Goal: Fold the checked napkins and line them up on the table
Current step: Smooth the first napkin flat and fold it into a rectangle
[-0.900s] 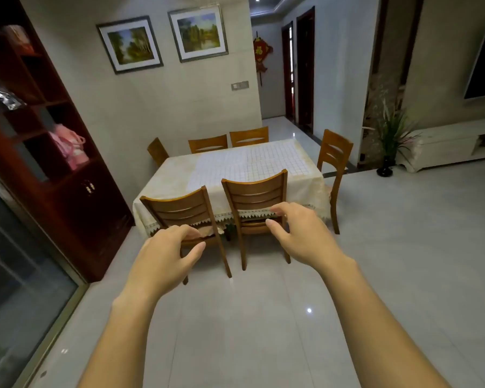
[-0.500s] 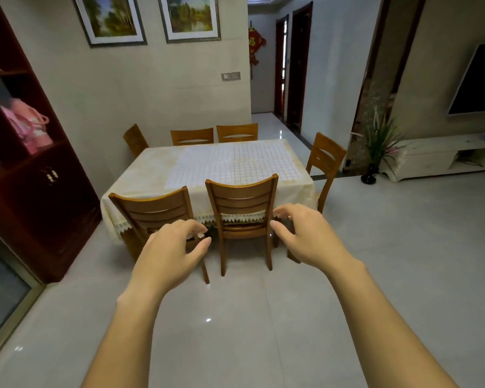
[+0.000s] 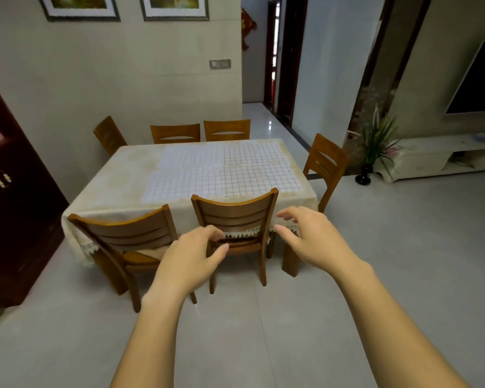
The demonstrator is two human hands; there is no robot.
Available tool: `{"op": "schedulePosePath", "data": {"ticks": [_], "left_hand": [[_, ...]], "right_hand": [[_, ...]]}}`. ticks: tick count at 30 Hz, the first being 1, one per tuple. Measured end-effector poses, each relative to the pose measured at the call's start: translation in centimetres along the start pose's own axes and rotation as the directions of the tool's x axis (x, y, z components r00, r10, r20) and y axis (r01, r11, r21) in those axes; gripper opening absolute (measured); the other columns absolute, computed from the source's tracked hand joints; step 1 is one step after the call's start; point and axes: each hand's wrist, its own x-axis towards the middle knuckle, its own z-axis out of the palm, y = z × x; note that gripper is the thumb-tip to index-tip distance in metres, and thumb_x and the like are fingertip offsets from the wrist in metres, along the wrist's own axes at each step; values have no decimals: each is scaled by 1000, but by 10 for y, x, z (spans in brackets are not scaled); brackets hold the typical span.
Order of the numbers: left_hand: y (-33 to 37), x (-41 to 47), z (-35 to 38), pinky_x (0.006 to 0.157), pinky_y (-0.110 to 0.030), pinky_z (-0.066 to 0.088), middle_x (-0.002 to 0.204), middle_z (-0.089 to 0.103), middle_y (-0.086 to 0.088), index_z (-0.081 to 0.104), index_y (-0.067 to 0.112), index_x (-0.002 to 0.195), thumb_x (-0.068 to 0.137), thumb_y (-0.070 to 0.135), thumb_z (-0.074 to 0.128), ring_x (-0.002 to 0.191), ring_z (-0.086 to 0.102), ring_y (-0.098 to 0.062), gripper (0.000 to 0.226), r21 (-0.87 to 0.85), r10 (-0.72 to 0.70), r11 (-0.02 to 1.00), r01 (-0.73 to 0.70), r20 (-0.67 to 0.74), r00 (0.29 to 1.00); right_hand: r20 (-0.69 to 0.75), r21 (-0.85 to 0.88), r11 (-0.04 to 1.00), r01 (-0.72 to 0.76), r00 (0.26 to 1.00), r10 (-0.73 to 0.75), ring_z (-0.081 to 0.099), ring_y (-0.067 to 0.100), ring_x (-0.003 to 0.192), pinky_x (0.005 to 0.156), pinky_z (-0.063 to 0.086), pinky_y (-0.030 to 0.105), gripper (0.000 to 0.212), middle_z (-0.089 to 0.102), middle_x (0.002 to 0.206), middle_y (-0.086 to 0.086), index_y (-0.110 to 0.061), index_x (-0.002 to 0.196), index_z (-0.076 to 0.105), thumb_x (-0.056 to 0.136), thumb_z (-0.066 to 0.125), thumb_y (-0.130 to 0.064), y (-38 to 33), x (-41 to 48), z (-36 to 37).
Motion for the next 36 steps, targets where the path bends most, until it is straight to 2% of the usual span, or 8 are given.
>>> {"op": "schedulePosePath", "data": {"ticks": [2, 5, 12, 17, 22, 28, 33, 36], "left_hand": [[-4, 28, 8, 93, -26, 50, 122, 64, 21, 62, 39, 128, 99, 50, 59, 112, 57, 1, 31, -2, -8, 1000, 8, 79, 997], [-3, 67, 20, 99, -29, 52, 121, 64, 21, 63, 37, 128, 100, 47, 60, 113, 58, 2, 30, -63, 5, 998, -1, 59, 998], [-4, 163, 51, 92, -26, 51, 113, 61, 26, 63, 40, 123, 100, 47, 60, 110, 58, 3, 25, 0, -27, 1000, 27, 82, 996], [25, 260, 60, 95, -33, 52, 124, 65, 18, 62, 36, 125, 100, 47, 59, 114, 59, -6, 28, 55, -66, 997, 61, 82, 994], [75, 360, 81, 96, -35, 51, 125, 63, 18, 62, 35, 127, 101, 50, 55, 117, 58, -8, 31, 58, -47, 997, 50, -64, 997], [107, 444, 158, 95, -33, 48, 128, 63, 19, 62, 36, 126, 101, 52, 54, 120, 58, -7, 30, 43, -38, 998, 34, 101, 994], [115, 524, 210, 100, -37, 50, 132, 63, 17, 61, 34, 130, 101, 49, 56, 122, 58, -9, 33, 61, -27, 998, 17, 166, 986], [125, 583, 240, 98, -34, 48, 135, 61, 17, 61, 32, 131, 102, 47, 55, 125, 57, -10, 33, 38, -21, 999, 14, 198, 980]], "right_hand": [[6, 5, 999, -36, 999, 36, 57, 9, 118, 92, 43, 20, 37, 63, 128, -8, -28, 134, 58, 99, 57, -42, 18, 17, 2], [15, 32, 997, -70, 997, 69, 57, 9, 118, 95, 46, 24, 37, 63, 128, -7, -27, 133, 59, 99, 58, -42, 45, 47, 9], [12, 113, 992, -48, 999, 47, 55, 7, 119, 95, 46, 24, 39, 62, 128, -9, -28, 135, 58, 98, 59, -41, 113, 146, 29], [49, 147, 989, -16, 999, 9, 54, 9, 120, 91, 41, 21, 42, 60, 132, -6, -28, 137, 55, 98, 60, -42, 168, 234, 5], [-28, 113, 993, -27, 999, 31, 56, 9, 118, 95, 47, 27, 41, 60, 131, -9, -31, 136, 55, 97, 58, -46, 233, 308, -39], [2, 100, 992, -76, 997, 77, 56, 10, 118, 99, 48, 28, 40, 61, 129, -10, -30, 135, 58, 97, 60, -44, 314, 351, -27], [98, 67, 990, -121, 989, 114, 58, 6, 102, 90, 48, 24, 40, 62, 127, -9, -28, 133, 60, 96, 61, -44, 384, 412, -22], [94, 50, 989, -137, 987, 132, 59, 10, 112, 95, 50, 27, 38, 63, 126, -6, -26, 132, 60, 97, 62, -41, 422, 461, -28]]}}
